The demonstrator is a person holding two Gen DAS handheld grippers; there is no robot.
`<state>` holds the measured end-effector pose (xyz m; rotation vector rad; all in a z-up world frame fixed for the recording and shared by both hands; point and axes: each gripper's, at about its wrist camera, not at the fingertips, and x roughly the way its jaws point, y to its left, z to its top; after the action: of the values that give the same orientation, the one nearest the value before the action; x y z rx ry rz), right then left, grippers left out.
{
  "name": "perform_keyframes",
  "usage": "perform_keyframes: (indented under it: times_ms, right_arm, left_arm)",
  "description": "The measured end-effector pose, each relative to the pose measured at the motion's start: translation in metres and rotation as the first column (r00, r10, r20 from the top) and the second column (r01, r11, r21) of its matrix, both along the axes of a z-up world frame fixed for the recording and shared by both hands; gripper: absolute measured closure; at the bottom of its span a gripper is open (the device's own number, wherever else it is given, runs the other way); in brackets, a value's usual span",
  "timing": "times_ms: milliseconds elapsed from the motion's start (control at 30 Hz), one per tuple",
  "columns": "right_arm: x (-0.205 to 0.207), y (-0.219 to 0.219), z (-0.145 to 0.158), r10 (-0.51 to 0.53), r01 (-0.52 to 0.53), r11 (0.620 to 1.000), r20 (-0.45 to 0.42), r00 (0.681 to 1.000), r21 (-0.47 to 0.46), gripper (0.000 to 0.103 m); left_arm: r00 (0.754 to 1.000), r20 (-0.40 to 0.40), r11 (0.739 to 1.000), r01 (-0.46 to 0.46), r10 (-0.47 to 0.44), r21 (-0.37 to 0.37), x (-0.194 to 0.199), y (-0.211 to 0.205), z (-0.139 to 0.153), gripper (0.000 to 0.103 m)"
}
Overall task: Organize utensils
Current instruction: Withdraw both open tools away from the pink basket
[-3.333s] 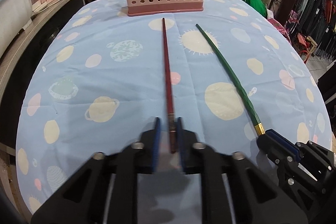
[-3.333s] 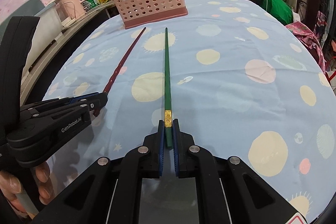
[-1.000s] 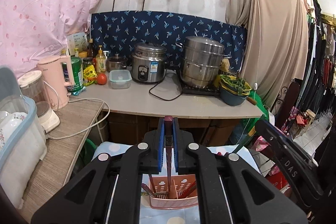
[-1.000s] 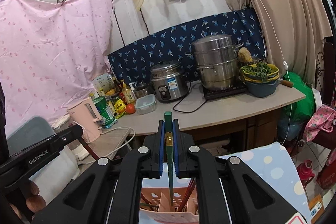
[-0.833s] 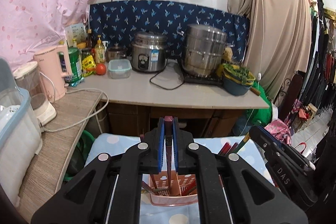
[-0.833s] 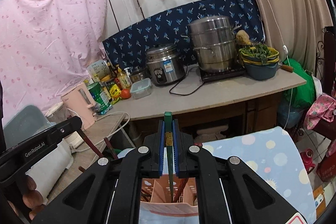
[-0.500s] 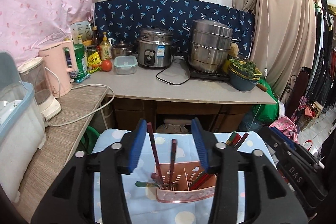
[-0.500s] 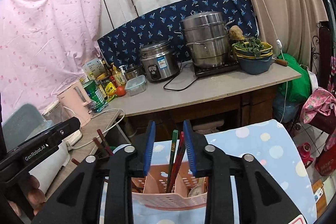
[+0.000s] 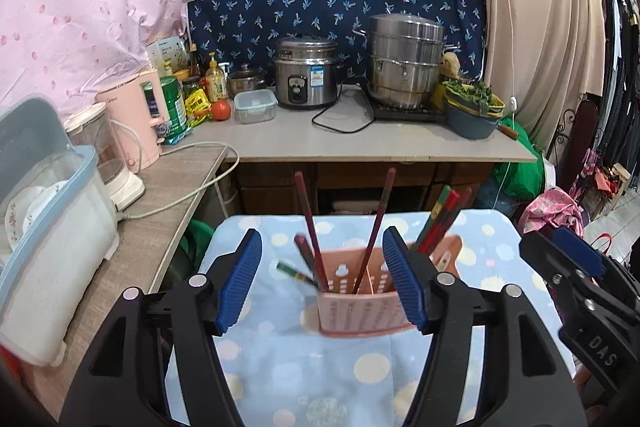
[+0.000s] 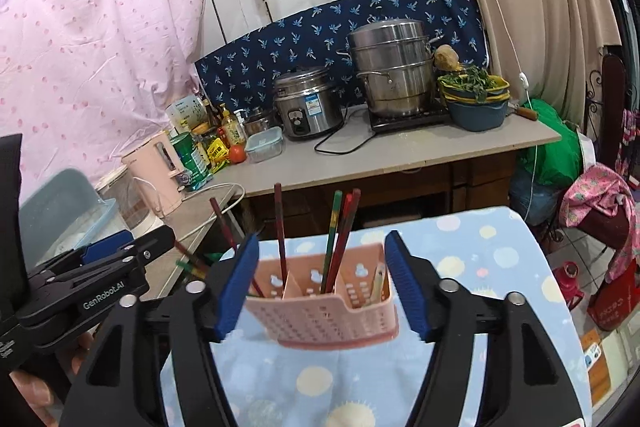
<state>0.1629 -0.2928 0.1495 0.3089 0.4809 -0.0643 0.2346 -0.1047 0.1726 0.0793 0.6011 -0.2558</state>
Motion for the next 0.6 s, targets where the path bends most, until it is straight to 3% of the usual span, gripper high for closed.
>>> perform_keyframes:
  times_ms: [100, 367, 600]
  right_arm:
    - [-0.014, 0.007, -0.008, -0.015, 0.013, 0.999, -0.038, 0.999, -0.039, 0.038]
    - [-0.051, 0.027, -0.031, -0.014, 0.004, 0.995, -0.098, 0.995, -0.103, 0.033]
    - [-0.073, 0.032, -0.047, -0.042, 0.026, 0.993, -0.145, 0.989, -0.113, 0.026]
  left_arm:
    - [1.0, -0.016, 1.0, -0.008, 0.008, 0.006, -0.015, 0.005, -0.008, 0.037]
    - [0.998, -0.062, 0.999, -0.016, 0.018, 0.037, -0.051, 0.011, -0.037, 0.035]
    - [0.997, -0.072, 0.996, -0.024, 0.03, 0.082, -0.08, 0.012, -0.062, 0.023]
